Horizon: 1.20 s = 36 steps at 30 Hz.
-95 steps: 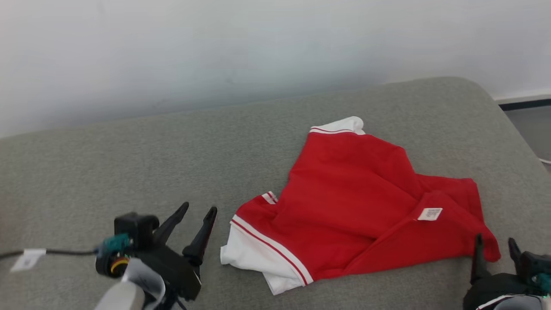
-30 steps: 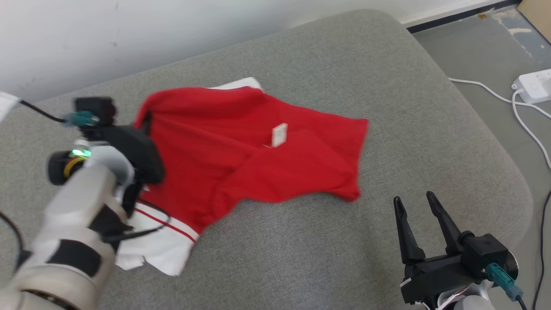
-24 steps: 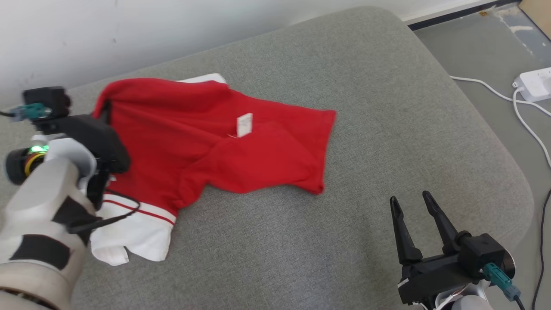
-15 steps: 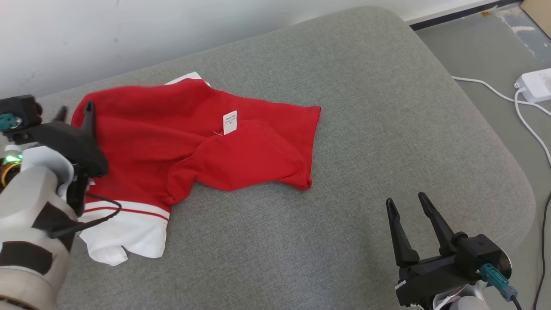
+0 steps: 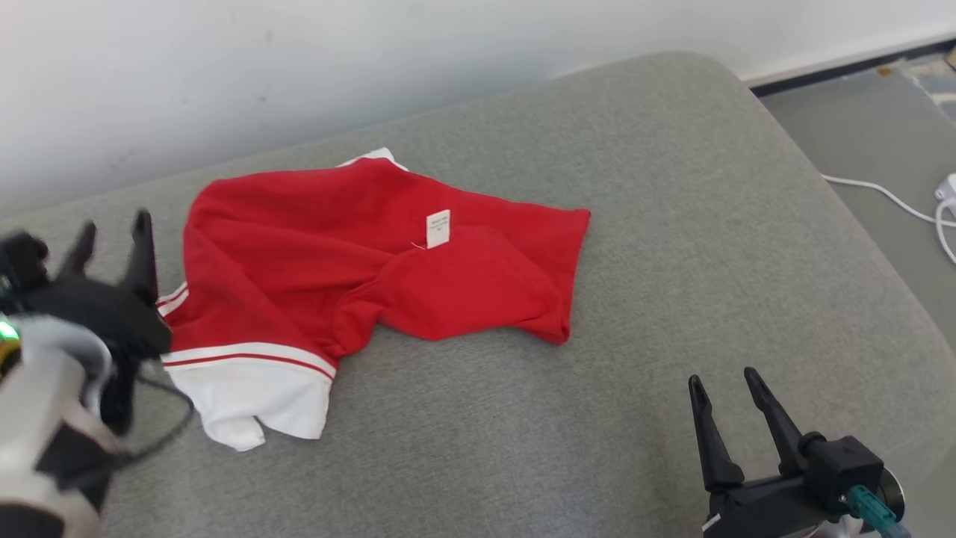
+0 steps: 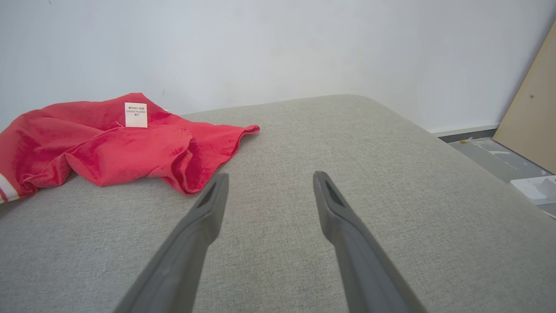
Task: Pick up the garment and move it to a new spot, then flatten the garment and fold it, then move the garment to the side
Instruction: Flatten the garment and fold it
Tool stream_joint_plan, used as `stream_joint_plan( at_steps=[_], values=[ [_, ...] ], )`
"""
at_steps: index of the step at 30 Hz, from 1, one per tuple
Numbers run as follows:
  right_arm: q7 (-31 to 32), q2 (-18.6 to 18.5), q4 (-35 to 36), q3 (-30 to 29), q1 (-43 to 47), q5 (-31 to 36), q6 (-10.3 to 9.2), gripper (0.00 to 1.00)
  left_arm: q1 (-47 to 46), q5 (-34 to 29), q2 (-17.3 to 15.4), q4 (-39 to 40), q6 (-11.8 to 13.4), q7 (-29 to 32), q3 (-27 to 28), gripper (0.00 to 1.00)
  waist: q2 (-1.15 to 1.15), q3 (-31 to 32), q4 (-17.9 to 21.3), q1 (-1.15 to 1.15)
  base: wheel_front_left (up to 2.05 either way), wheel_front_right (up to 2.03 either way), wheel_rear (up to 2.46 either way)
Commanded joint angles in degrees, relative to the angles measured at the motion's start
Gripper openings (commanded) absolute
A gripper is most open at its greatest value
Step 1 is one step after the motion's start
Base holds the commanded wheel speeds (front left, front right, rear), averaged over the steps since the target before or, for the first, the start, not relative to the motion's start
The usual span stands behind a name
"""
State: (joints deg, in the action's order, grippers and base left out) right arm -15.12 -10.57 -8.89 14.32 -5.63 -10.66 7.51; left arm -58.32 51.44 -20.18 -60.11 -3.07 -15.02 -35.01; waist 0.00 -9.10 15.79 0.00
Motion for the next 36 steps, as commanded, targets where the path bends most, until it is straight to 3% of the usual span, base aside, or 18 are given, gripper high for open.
stream_joint_plan(
  at_steps=[1, 8, 12, 18, 25, 36],
  values=[
    [-0.06, -0.21, -0.07, -0.16, 1.01, -0.48, -0.03, 1.0, 4.59, -0.58, -0.25, 2.62, 0.89, -0.19, 1.27, 1.0, 0.0, 1.94, -2.18, 0.0, 0.0, 0.0, 0.0],
    [-0.06, -0.13, -0.44, -0.96, 3.21, -0.69, -0.03, 1.0, 23.56, -3.26, 0.97, 19.92, 7.13, -0.22, 7.85, 1.0, 0.0, 5.41, -5.51, 0.0, 0.0, 0.0, 0.0],
    [-0.06, 0.08, -0.42, -0.96, 4.17, -0.78, -0.03, 1.0, 33.13, -4.62, 1.68, 27.87, 10.79, -0.23, 7.61, 1.0, 0.0, 6.96, -6.38, 0.0, 0.0, 0.0, 0.0],
    [-0.07, -0.14, -0.7, -0.52, 5.32, -1.13, -0.03, 1.0, 41.29, -5.91, 2.83, 35.2, 14.36, 0.16, 5.37, 1.0, 0.0, 8.3, -6.4, 0.0, 0.0, 0.0, 0.0],
    [-0.06, -0.77, -0.53, -0.66, 5.69, -1.37, -0.03, 1.0, 43.13, -6.43, 3.73, 37.35, 15.68, 3.04, 2.83, 1.0, 0.0, 8.37, -4.43, 0.0, 0.0, 0.0, 0.0],
    [-0.06, -1.14, -0.45, -0.41, 5.61, -1.88, -0.03, 1.0, 39.92, -6.03, 4.81, 32.0, 15.87, 4.01, 2.35, 1.0, 0.0, 8.15, -2.05, 0.0, 0.0, 0.0, 0.0]
  ],
)
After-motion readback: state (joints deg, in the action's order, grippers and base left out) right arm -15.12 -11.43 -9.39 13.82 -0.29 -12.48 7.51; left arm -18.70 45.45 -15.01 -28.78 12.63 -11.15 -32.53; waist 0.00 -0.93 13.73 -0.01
